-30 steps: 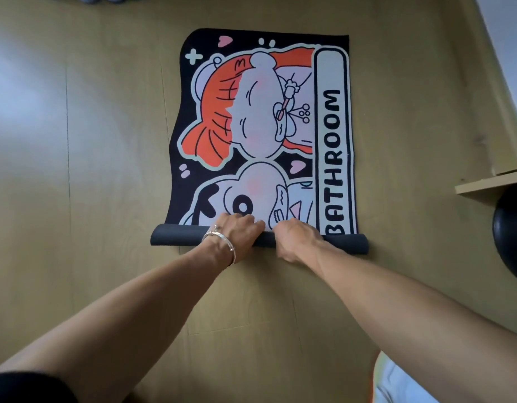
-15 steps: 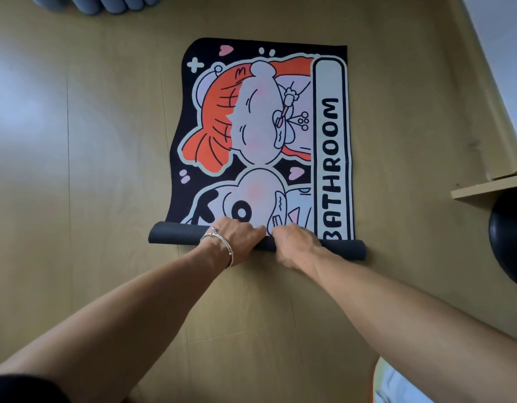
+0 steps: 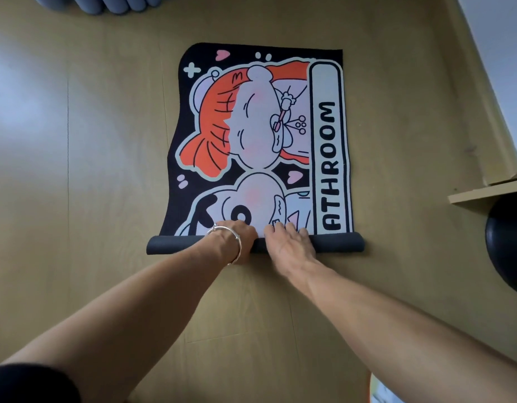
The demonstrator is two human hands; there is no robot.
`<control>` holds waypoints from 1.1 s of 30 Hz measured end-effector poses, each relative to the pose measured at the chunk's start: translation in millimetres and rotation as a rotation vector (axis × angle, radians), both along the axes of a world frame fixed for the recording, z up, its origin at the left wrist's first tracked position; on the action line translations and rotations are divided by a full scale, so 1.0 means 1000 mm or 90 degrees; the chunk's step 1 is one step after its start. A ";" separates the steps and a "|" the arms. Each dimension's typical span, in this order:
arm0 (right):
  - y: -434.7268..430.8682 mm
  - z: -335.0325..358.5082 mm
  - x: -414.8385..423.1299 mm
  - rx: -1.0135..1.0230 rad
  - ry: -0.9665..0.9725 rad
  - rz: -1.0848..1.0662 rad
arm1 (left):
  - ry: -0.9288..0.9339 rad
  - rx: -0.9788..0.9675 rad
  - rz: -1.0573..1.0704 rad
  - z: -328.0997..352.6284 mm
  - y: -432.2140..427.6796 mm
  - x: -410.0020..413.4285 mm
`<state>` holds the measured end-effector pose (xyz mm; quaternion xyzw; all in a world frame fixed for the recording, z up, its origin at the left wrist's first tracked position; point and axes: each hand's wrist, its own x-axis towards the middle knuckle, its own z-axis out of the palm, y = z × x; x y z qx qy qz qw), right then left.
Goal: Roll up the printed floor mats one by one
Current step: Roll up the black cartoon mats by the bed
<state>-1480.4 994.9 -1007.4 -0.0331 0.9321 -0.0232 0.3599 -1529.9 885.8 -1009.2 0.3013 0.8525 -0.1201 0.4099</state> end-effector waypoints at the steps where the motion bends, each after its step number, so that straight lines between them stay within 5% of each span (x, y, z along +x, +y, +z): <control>1: 0.001 0.000 0.001 -0.011 -0.007 -0.005 | -0.015 0.006 0.008 0.000 0.000 -0.001; 6: 0.008 0.004 -0.006 -0.041 -0.063 -0.071 | 0.054 0.082 -0.003 -0.003 -0.003 0.011; 12: -0.001 0.001 0.004 -0.068 -0.019 -0.027 | -0.020 0.044 0.025 -0.006 -0.002 0.004; 16: 0.001 0.001 -0.007 -0.062 -0.067 -0.057 | 0.051 0.084 0.018 -0.007 -0.004 0.011; 22: -0.003 0.001 0.002 -0.054 -0.020 0.005 | -0.037 -0.032 0.049 -0.010 0.002 0.002; 27: 0.001 0.007 -0.013 -0.061 -0.064 -0.022 | 0.068 0.088 0.067 -0.008 0.000 0.015; 33: -0.004 0.000 -0.001 -0.074 -0.015 0.006 | 0.036 0.048 0.111 -0.012 -0.003 0.014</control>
